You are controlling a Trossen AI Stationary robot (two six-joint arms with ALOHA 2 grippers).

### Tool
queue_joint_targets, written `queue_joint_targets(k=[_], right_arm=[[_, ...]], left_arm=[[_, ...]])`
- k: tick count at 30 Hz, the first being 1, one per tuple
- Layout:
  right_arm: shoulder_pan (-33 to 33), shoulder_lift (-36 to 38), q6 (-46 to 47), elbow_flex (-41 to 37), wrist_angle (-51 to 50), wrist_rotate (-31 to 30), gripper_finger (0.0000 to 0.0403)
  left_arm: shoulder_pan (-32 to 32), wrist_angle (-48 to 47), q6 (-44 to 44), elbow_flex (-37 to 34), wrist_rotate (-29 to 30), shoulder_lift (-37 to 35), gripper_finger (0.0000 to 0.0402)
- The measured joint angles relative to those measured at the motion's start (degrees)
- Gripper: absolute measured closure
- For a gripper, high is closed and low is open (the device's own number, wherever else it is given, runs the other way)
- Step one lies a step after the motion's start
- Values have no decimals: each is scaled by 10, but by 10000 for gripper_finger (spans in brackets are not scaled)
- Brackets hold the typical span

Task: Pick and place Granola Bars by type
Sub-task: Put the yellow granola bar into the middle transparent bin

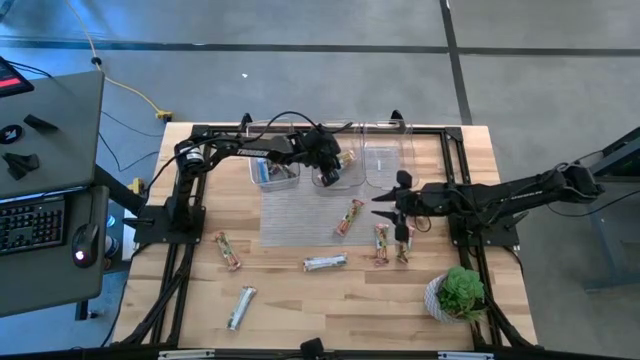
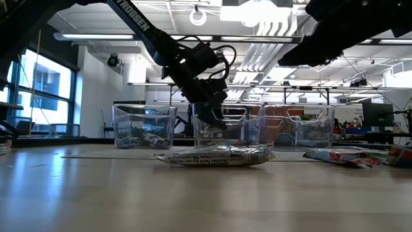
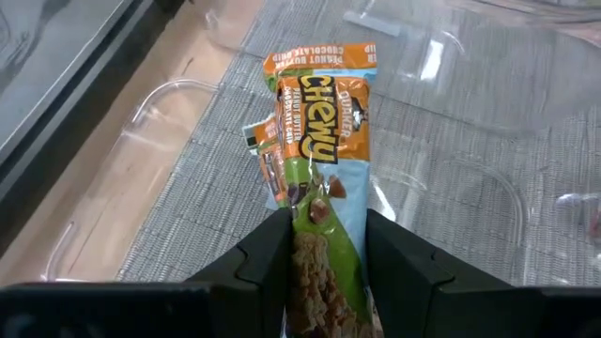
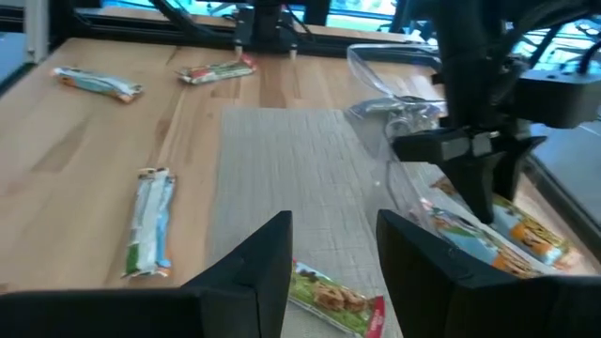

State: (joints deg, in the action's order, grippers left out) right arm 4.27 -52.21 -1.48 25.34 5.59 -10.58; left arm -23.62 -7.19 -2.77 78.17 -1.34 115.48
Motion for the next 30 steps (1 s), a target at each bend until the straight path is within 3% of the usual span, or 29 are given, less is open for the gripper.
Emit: queue_joint_targets(k=[6, 30], right_arm=[[0, 0, 0, 0, 0, 6, 263], [0, 0, 1, 1, -4, 7, 263]], left_arm=[[4, 0, 0, 0, 37, 0, 281], [4, 9, 13, 0, 20, 0, 282]])
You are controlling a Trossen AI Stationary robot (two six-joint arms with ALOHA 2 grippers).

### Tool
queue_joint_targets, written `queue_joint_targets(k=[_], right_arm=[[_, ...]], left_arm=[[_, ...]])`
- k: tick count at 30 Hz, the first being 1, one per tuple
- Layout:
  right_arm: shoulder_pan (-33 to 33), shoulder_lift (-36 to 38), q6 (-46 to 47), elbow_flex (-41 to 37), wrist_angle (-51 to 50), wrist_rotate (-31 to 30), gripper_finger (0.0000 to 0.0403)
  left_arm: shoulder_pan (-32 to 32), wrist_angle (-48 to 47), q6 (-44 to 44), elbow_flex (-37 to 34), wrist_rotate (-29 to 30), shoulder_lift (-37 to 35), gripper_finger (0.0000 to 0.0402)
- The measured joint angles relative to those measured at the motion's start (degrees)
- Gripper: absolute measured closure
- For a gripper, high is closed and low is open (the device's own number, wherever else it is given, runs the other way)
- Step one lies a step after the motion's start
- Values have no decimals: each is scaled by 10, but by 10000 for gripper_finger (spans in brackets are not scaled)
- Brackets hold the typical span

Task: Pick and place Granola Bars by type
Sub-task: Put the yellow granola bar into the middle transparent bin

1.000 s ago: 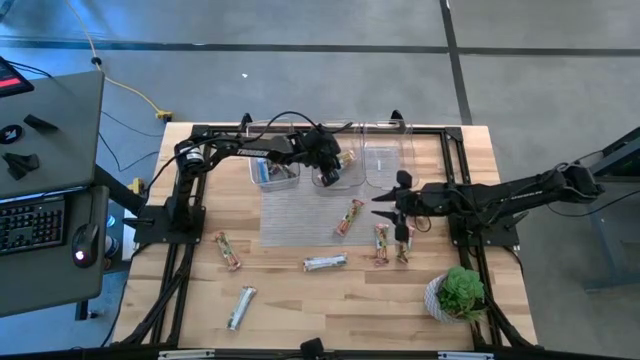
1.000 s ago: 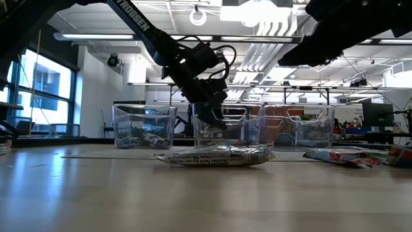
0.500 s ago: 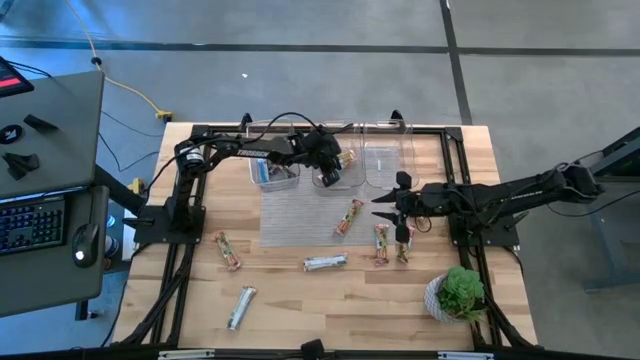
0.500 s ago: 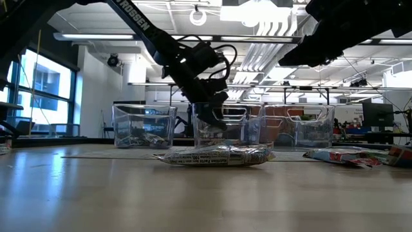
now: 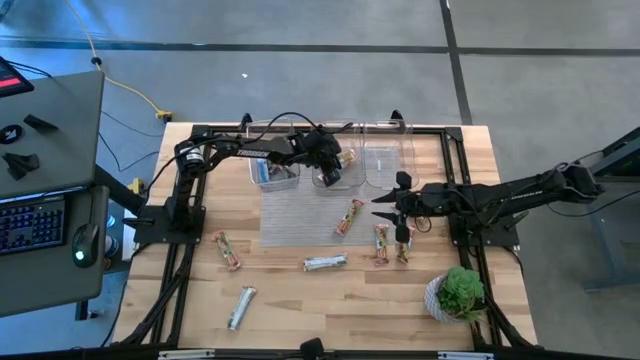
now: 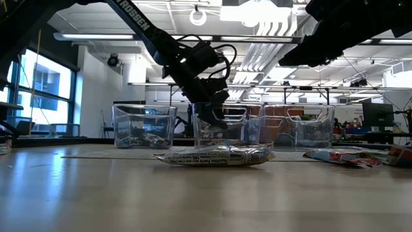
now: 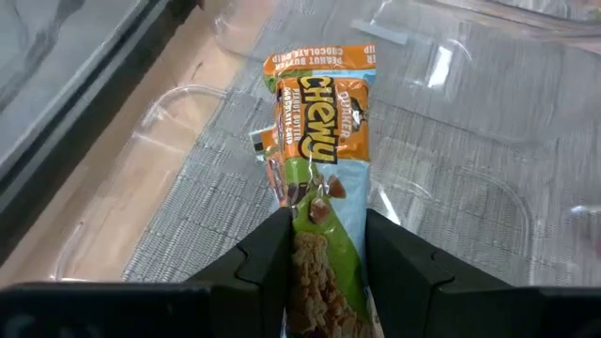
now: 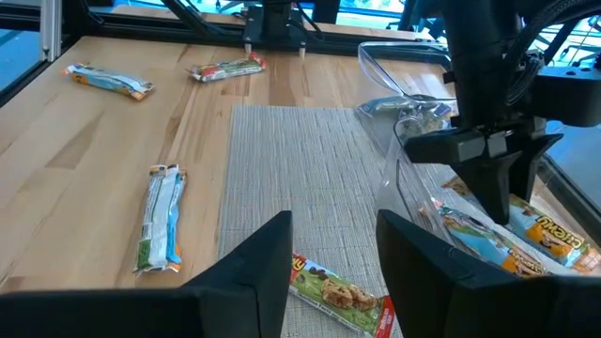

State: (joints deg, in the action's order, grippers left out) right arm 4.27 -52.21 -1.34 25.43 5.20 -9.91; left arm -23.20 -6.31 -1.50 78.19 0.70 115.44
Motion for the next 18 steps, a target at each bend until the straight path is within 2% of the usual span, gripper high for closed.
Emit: queue_joint_targets(k=[18], right_arm=[[0, 0, 0, 0, 0, 0, 263]], left_arm=[[0, 2, -2, 0, 3, 0, 282]])
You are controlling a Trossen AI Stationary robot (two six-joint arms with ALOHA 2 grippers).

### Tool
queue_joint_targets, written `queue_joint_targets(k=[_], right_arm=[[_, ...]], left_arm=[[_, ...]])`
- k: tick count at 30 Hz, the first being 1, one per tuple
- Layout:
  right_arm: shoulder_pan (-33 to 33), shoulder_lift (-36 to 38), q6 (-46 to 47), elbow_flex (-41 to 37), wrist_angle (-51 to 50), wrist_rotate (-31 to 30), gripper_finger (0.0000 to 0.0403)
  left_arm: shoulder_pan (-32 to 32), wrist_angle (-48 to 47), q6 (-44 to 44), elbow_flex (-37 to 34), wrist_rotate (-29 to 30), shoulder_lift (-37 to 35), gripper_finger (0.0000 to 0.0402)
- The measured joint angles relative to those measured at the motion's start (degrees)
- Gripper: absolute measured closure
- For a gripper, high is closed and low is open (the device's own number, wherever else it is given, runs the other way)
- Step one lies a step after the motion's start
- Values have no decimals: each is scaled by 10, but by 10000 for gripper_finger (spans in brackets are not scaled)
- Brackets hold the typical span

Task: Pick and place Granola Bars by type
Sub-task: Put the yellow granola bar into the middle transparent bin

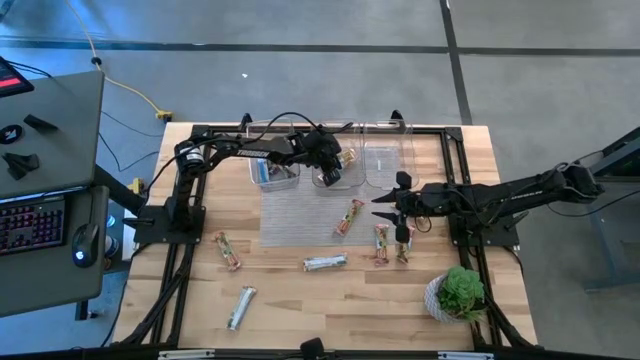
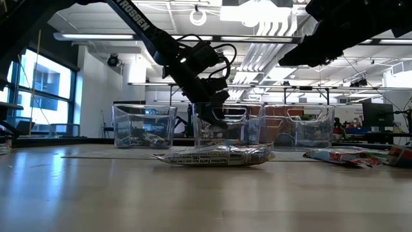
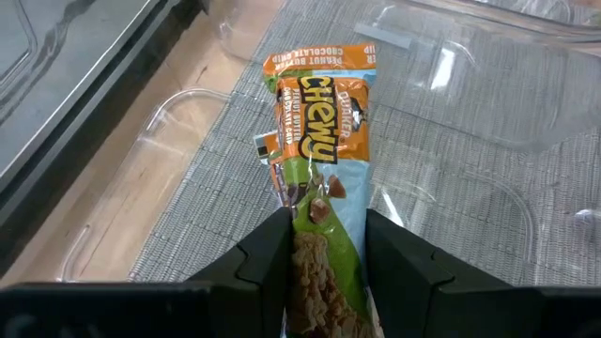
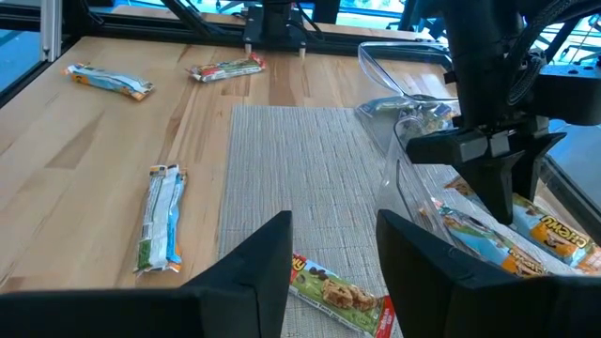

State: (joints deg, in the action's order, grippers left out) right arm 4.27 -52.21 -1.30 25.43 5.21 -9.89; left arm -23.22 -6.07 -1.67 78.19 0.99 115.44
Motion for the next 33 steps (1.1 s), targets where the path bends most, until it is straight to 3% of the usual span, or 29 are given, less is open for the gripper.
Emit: queue_joint_targets(k=[4, 14, 21, 30, 33], right_arm=[[0, 0, 0, 0, 0, 0, 263], [0, 0, 0, 0, 0, 0, 263], [0, 0, 0, 0, 0, -3, 263], [0, 0, 22, 0, -62, -11, 263], [0, 0, 55, 17, -155, -17, 263]], left_arm=[[0, 0, -8, 0, 0, 0, 276], [0, 0, -11, 0, 1, 0, 210], [0, -20, -11, 8, 15, -7, 199], [0, -205, -29, 141, -17, -56, 199], [0, -280, -44, 209, -16, -69, 199]])
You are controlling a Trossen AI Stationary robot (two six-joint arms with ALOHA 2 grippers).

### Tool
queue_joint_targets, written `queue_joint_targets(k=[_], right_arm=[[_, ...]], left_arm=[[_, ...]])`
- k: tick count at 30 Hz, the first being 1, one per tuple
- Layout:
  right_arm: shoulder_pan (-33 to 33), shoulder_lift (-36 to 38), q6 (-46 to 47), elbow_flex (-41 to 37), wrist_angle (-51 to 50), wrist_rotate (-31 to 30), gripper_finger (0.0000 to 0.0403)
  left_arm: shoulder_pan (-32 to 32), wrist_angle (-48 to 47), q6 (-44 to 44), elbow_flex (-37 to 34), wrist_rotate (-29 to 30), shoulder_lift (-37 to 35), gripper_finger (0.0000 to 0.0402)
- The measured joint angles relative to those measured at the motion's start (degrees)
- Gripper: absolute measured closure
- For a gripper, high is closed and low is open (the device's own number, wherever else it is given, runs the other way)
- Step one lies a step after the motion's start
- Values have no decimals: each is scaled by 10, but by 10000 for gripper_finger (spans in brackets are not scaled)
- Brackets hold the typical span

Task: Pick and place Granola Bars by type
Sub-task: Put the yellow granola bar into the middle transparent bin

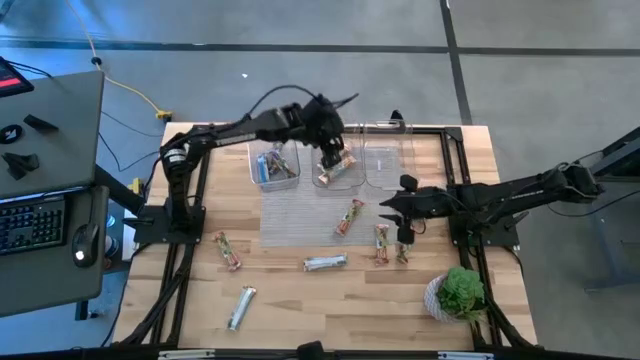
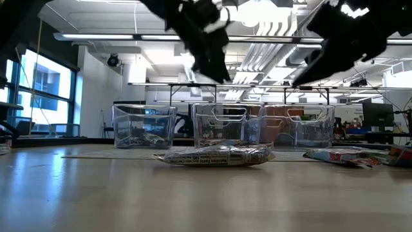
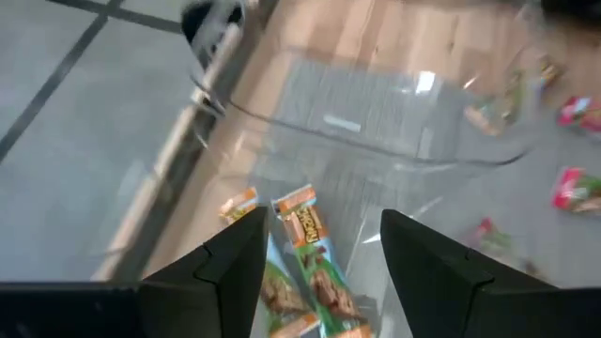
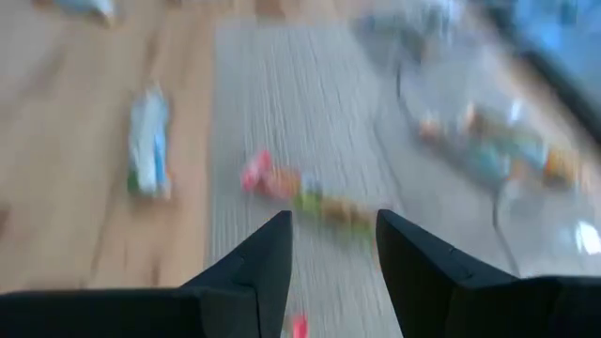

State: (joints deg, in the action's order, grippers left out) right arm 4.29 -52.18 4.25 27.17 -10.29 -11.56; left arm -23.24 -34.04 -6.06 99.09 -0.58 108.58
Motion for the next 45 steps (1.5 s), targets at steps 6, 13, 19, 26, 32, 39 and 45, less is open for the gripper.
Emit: queue_joint_targets(k=[6, 13, 19, 26, 32, 39, 45], right_arm=[[-2, 0, 162, 42, -232, -52, 263], [-5, 0, 289, 9, -369, -26, 263], [-5, -20, 296, 4, -353, -59, 263], [-11, -95, 294, -12, -326, -92, 263], [-48, -167, 291, -22, -292, -91, 263], [-73, -181, 225, -22, -246, -36, 263], [-82, -178, 213, -21, -240, 7, 263]], left_arm=[[0, -168, -1, 156, 3, 1, 199], [0, -238, 48, 251, -8, 1, 199], [0, -281, 48, 284, -9, 1, 199], [0, -318, 48, 285, -19, 2, 199], [0, -320, 48, 285, -19, 2, 199], [0, -320, 48, 285, -19, 2, 199], [0, -320, 48, 285, -19, 2, 199]])
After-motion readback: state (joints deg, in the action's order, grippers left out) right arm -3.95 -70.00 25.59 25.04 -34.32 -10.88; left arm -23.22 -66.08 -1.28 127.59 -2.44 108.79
